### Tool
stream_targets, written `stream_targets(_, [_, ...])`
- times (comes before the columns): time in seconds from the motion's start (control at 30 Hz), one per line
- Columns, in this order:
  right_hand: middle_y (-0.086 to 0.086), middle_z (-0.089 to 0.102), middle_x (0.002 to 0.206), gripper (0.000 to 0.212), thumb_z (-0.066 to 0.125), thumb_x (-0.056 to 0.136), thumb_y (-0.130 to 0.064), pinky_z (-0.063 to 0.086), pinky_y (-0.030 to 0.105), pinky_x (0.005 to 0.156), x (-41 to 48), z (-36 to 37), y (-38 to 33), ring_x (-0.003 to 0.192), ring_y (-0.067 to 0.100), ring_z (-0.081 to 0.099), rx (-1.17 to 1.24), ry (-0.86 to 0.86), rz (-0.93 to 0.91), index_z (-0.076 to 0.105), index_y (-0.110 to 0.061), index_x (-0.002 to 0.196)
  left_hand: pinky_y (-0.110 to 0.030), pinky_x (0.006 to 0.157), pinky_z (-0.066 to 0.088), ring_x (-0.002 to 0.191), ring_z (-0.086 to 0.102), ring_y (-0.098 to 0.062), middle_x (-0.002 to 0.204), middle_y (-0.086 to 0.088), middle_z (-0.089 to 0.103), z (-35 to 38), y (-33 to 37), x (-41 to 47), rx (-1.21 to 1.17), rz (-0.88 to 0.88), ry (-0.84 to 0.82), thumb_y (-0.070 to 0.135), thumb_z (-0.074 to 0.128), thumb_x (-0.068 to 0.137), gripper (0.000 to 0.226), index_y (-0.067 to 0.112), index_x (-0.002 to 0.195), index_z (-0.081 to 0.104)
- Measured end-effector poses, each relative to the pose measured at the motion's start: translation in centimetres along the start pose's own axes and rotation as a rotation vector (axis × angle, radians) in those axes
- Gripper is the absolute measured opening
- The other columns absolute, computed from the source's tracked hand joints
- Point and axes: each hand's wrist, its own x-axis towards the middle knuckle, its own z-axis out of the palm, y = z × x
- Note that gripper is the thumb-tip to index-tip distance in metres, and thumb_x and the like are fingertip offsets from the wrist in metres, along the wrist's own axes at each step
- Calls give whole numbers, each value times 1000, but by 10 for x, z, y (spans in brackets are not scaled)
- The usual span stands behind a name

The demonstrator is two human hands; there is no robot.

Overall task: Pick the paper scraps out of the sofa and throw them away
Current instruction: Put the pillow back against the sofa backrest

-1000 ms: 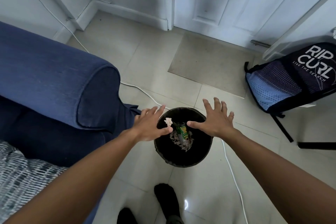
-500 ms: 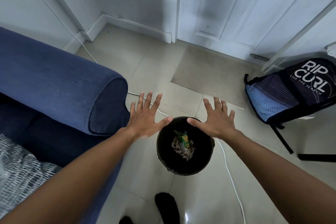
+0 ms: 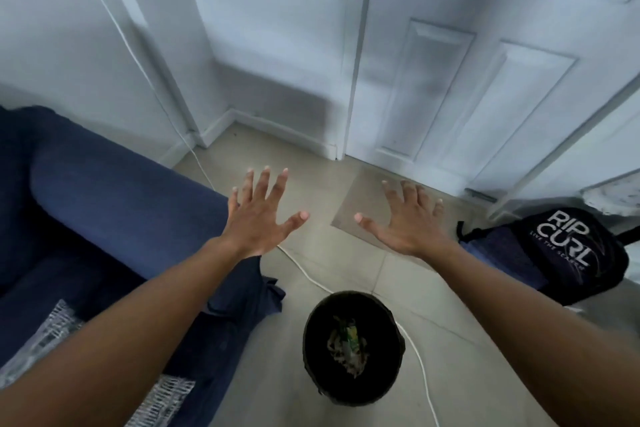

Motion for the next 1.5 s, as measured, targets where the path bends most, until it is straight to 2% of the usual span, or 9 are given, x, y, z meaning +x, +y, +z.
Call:
stream_targets(0.27, [4, 0, 167, 104, 24, 72, -93, 3, 66, 116, 23, -94, -85, 152, 31, -5, -51, 72, -130, 5, -35, 157, -56, 119, -7, 148, -26, -24, 165, 3, -18, -104, -43, -10, -20, -96, 115, 88, 17, 78, 92, 44, 151, -17])
stream_targets(0.4, [6, 1, 167, 105, 21, 73, -94, 2, 66, 116, 30, -133, -146, 152, 31, -4, -74, 112, -226, 3, -33, 157, -58, 119, -3, 149, -23, -25, 166, 2, -12, -159, -81, -32, -23, -155, 198, 90, 15, 77, 93, 43, 152, -13])
stream_targets(0.77, [5, 4, 166, 112, 23, 68, -96, 4, 65, 115, 22, -184, -320, 152, 32, -1, -106, 150, -503, 4, -31, 156, -56, 120, -2, 150, -19, -25, 167, 1, -7, -268, -182, -135, -7, -442, 346, 84, 23, 82, 90, 40, 155, -7])
stream_targets(0.9, [4, 7, 165, 109, 29, 69, -94, 5, 64, 116, -1, -183, -396, 152, 31, 2, -96, 119, -624, 4, -33, 156, -56, 120, -3, 150, -21, -24, 166, 2, -8, -290, -218, -201, 0, -577, 397, 85, 23, 82, 89, 43, 154, -8])
stream_targets(1.2, [1, 9, 164, 111, 25, 65, -97, 8, 63, 115, -65, -146, -527, 151, 27, 1, -111, 75, -873, 7, -35, 155, -55, 120, -3, 150, -21, -24, 166, 2, -8, -307, -275, -344, 25, -847, 462, 85, 22, 82, 88, 43, 154, -7])
stream_targets(1.5, [2, 6, 166, 109, 27, 69, -95, 7, 62, 117, -128, -96, -597, 152, 28, -3, -147, -27, -1057, 4, -34, 156, -55, 120, 0, 151, -16, -25, 167, 1, -4, -284, -300, -457, 28, -1075, 487, 85, 23, 82, 88, 42, 154, -5])
